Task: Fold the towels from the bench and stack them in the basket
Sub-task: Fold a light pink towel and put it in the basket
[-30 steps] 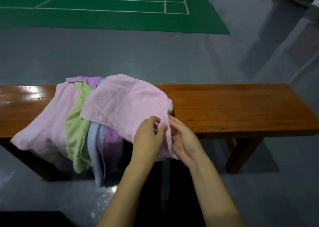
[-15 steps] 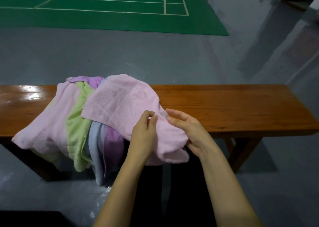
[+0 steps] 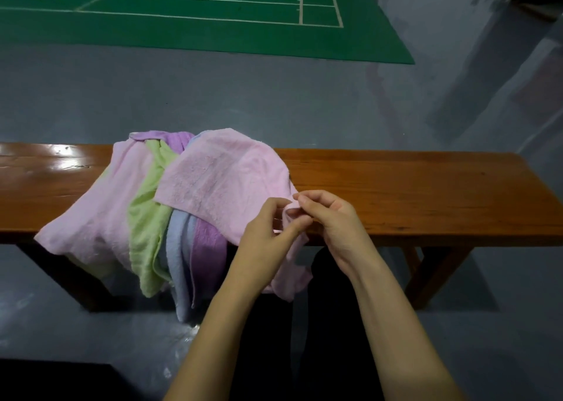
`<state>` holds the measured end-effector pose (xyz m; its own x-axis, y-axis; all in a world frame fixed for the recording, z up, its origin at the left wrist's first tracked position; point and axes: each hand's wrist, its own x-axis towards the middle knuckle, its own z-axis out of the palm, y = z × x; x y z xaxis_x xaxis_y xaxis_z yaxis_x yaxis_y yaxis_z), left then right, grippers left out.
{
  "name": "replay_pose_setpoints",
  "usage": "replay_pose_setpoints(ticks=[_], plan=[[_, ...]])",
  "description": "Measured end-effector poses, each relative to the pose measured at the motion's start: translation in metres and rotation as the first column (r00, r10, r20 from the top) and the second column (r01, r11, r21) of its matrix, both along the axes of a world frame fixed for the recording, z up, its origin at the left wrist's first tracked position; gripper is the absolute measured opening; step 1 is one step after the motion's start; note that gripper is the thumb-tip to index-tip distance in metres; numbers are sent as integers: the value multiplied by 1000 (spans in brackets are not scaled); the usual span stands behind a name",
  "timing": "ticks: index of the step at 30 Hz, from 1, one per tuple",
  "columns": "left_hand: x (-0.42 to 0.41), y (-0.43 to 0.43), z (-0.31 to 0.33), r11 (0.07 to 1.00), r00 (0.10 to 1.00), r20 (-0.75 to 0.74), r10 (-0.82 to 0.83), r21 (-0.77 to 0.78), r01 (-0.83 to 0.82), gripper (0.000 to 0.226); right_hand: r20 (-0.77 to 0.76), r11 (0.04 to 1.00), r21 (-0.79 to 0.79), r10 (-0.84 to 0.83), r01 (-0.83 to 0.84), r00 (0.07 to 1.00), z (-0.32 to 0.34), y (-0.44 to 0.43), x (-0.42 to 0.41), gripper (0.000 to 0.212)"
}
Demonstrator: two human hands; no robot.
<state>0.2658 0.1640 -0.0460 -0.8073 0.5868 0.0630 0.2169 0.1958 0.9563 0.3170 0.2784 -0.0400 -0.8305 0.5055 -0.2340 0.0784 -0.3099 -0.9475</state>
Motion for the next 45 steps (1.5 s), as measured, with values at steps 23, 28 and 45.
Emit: replay_pose_setpoints(ticks=[23, 28, 45], plan=[[-37, -38, -22, 882, 987, -93, -129, -465, 72, 7, 275, 758, 593, 127, -272, 953, -9, 8, -4, 5], [-44, -54, -37, 946, 992, 93, -88, -303, 112, 19, 122, 792, 610, -49, -36, 991, -5, 23, 5, 4], [-12, -17, -10, 966, 979, 8, -204, -163, 202, 22, -114, 982, 184, 56, -34, 992, 2, -17, 0, 7]])
